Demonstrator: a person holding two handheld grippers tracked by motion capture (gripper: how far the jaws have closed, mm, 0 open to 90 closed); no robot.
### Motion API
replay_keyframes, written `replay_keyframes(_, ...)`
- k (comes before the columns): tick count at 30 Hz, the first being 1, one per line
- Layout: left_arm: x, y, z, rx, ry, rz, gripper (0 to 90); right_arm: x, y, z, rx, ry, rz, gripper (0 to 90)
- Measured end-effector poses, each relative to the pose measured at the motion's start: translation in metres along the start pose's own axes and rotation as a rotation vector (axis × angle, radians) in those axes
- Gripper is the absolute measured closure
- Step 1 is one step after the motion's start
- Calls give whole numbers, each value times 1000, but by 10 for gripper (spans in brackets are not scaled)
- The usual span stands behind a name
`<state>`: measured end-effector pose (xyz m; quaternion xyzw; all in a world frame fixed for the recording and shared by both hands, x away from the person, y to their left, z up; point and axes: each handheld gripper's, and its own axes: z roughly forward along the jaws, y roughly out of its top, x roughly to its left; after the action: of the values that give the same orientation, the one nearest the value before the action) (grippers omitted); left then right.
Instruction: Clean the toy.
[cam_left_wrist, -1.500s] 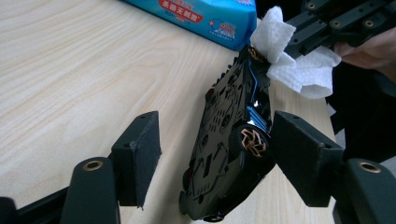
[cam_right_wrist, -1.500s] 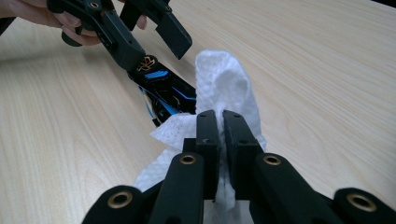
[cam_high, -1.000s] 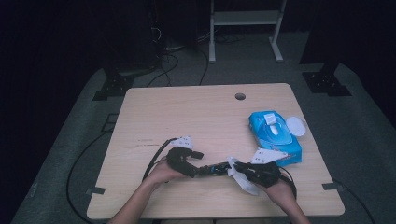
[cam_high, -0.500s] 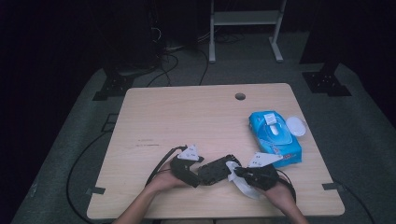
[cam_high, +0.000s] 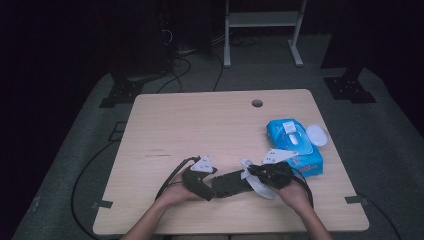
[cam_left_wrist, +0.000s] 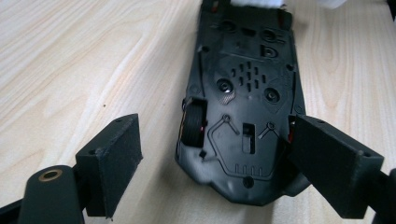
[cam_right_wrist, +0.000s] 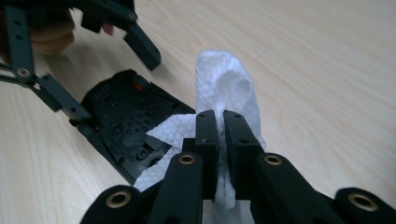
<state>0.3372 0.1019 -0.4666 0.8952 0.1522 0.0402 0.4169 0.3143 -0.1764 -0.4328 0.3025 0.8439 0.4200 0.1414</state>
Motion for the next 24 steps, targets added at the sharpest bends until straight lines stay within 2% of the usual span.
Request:
replay_keyframes(5,1,-1,-3,-41,-37,3,161,2,-6,5,25,15,4,841)
replay_keyframes(9,-2,0,-2,-40,-55,23,149,2,-12,6,34,20,16,841)
replay_keyframes(11,-2,0,-1,-34,-52,39,130,3,-14,6,37,21,15,841)
replay_keyframes(13,-1,0,1,-42,-49,37,130,3,-16,5,35,22,19,840)
replay_keyframes(17,1,-1,4,-19,-30,39,115,2,-19,7,33,19,34,841)
replay_keyframes(19,1,-3,8,7,-21,54,114,1,-20,6,28,22,39,840)
replay_keyframes(24,3,-1,13,9,-12,78,116,1,-19,7,29,22,38,839)
